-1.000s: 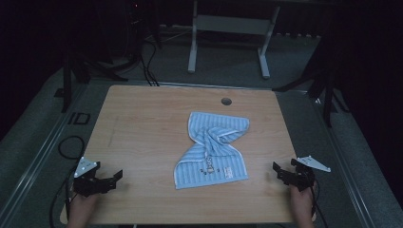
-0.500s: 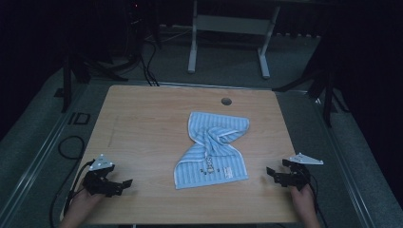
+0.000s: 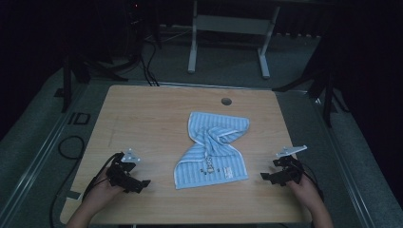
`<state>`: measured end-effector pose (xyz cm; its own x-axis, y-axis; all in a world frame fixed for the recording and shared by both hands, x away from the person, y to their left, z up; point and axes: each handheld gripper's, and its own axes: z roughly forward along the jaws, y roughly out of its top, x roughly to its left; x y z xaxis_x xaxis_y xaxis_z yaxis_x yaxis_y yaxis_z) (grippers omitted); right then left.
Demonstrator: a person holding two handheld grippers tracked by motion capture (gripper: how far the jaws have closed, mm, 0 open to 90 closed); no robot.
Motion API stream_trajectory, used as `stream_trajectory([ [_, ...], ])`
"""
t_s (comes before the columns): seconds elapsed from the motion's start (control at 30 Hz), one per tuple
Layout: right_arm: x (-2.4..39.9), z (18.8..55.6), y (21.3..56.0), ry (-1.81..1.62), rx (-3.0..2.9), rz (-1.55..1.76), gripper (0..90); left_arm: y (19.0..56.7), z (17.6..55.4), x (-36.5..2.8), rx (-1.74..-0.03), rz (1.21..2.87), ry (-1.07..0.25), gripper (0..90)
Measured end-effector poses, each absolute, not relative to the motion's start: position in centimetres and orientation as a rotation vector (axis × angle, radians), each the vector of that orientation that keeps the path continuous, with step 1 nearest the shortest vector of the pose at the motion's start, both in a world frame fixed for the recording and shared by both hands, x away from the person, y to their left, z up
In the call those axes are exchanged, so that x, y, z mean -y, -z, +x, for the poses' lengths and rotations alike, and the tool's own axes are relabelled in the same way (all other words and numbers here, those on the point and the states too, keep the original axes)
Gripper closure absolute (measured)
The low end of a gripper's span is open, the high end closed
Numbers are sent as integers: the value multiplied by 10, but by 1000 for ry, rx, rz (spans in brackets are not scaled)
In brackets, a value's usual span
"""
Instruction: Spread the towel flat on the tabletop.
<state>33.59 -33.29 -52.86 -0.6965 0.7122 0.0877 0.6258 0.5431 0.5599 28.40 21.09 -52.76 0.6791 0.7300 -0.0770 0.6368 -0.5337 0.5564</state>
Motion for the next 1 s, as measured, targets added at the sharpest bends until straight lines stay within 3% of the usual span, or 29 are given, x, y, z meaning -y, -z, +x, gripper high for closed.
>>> stream_trajectory([
  [0.1,324,338,524,-863,-2667,1072,135,526,292,-201,-1032,2355,-138,14],
  [0.33,299,346,518,-747,-2763,936,154,520,305,-176,-952,2429,-139,44],
  [0.53,282,359,510,-745,-2787,835,413,514,314,-152,-870,2529,-188,156],
  [0.63,272,365,509,-709,-2803,786,502,511,318,-140,-852,2555,-205,257],
  [0.7,270,367,508,-705,-2808,777,502,511,318,-140,-852,2555,-205,257],
  [0.77,262,373,508,-689,-2812,746,532,507,325,-125,-853,2584,-229,315],
  [1.0,241,390,502,-694,-2793,718,570,503,334,-97,-775,2645,-280,334],
])
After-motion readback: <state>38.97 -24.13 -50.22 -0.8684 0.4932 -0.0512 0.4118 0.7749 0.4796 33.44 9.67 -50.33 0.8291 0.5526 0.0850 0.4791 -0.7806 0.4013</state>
